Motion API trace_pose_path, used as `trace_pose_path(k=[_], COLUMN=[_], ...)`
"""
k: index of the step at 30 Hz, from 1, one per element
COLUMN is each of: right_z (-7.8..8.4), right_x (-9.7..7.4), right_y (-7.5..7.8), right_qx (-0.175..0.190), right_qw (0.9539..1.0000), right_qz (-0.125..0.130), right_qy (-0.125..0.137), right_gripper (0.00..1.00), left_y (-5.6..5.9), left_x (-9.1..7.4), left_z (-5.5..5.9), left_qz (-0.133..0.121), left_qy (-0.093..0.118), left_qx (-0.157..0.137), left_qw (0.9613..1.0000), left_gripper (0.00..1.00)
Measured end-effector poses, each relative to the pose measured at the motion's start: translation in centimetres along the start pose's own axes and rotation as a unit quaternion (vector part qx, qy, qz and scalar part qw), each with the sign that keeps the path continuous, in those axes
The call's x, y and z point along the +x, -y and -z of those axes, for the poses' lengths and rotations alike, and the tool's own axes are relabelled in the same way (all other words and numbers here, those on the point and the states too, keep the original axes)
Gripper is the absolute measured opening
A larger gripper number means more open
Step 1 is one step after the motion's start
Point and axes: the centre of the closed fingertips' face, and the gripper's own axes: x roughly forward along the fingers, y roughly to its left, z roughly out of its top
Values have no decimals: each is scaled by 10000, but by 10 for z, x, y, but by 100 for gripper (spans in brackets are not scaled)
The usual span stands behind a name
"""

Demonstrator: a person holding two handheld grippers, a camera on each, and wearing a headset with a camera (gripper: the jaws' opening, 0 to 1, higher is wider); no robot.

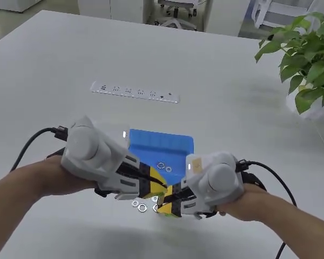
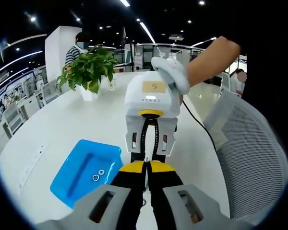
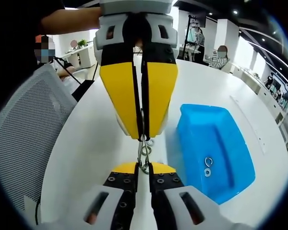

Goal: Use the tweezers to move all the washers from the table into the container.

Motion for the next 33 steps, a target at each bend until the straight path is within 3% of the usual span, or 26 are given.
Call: trace_pose_path(k=[33], right_z=[-4], right_x=[3], right_y=[0], right_qx=[-80], right_qw=[10000], right_qz=[30], right_qy=[-13], right_gripper=[8], left_y=[-2], left_x=[-6], left_z=[-3], left_qz=[-143], left_qy=[38], left_qx=[-23], left_qw=[9999], left_gripper=[9])
